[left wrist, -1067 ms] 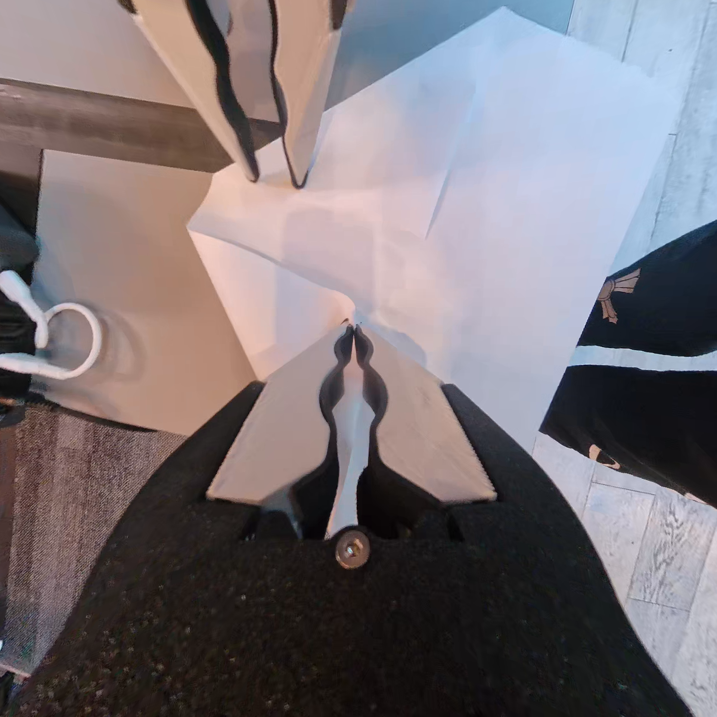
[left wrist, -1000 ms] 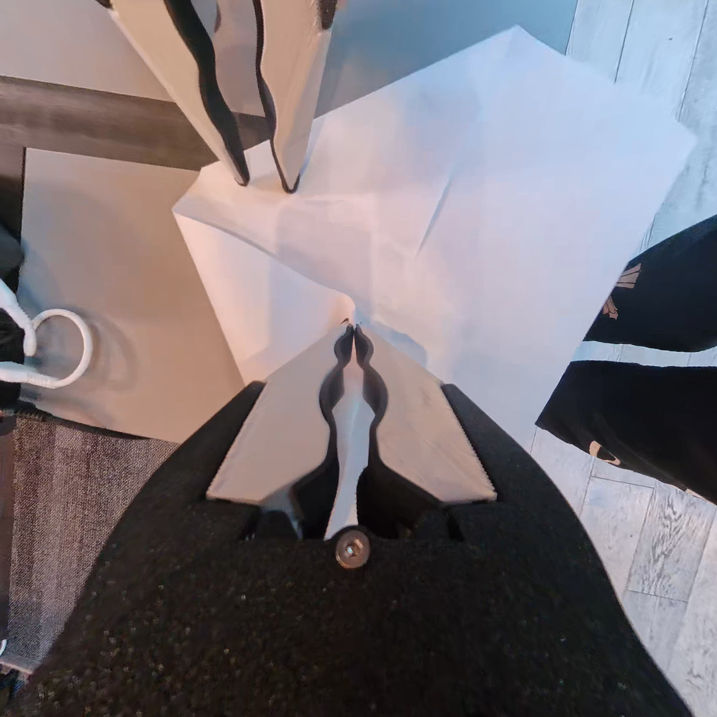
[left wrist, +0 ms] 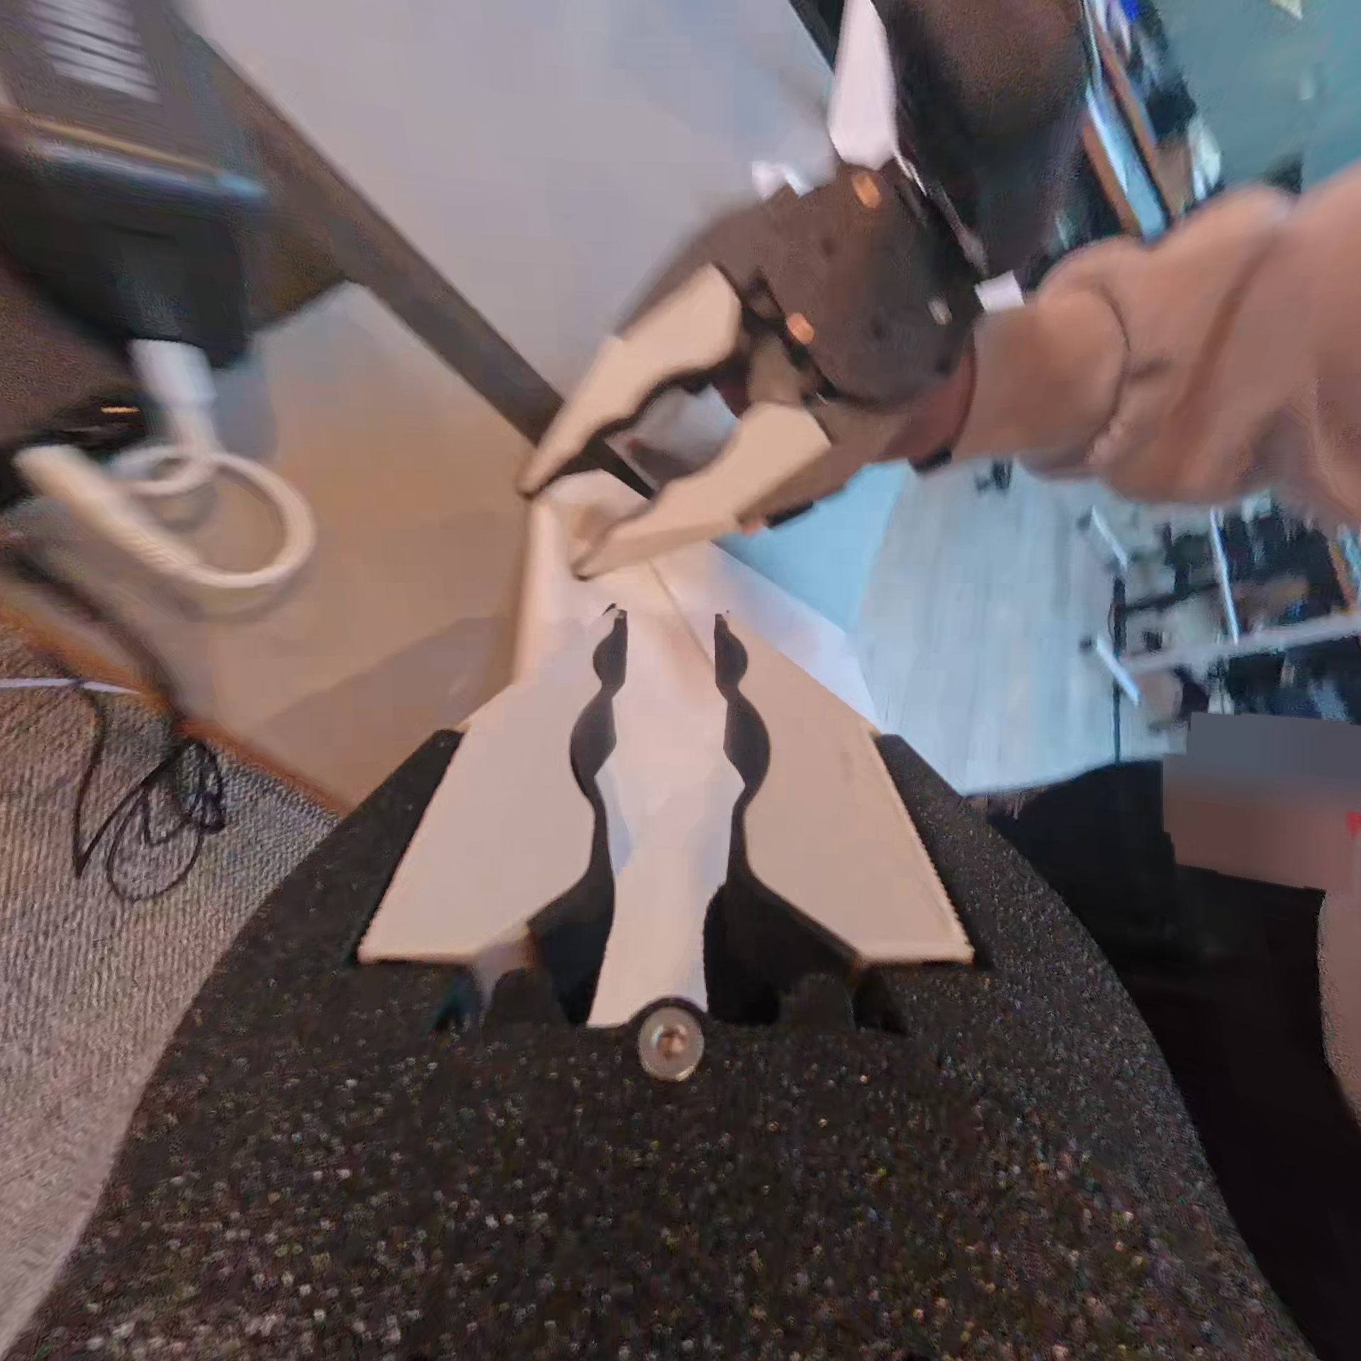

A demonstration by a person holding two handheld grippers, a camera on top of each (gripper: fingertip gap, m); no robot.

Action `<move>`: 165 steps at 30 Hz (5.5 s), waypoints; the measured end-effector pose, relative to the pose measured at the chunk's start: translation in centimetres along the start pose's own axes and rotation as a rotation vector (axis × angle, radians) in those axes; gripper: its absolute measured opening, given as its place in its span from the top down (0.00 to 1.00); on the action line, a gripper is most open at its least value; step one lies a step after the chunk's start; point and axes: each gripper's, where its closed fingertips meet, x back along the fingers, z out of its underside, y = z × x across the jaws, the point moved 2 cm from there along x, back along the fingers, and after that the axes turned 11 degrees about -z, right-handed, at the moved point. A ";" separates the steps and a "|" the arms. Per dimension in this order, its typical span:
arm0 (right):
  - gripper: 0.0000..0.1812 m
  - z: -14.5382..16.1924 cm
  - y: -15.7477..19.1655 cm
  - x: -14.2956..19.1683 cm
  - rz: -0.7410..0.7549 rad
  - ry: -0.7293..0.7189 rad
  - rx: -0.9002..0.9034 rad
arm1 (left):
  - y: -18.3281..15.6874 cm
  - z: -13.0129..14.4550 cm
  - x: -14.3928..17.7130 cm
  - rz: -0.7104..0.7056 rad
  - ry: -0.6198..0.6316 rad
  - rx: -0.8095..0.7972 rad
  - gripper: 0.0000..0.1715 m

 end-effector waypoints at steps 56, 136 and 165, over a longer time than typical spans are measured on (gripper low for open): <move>0.84 -0.7 1.0 -1.0 -0.068 0.145 0.191 | 1.3 3.7 -5.1 -0.151 0.213 0.084 0.98; 1.00 -1.1 0.2 -1.1 0.155 0.189 -0.276 | 3.6 0.7 -7.6 -0.267 0.366 -0.226 1.00; 1.00 -1.1 0.2 -1.1 0.156 0.191 -0.250 | 3.8 3.4 -5.1 -0.376 0.245 -0.262 1.00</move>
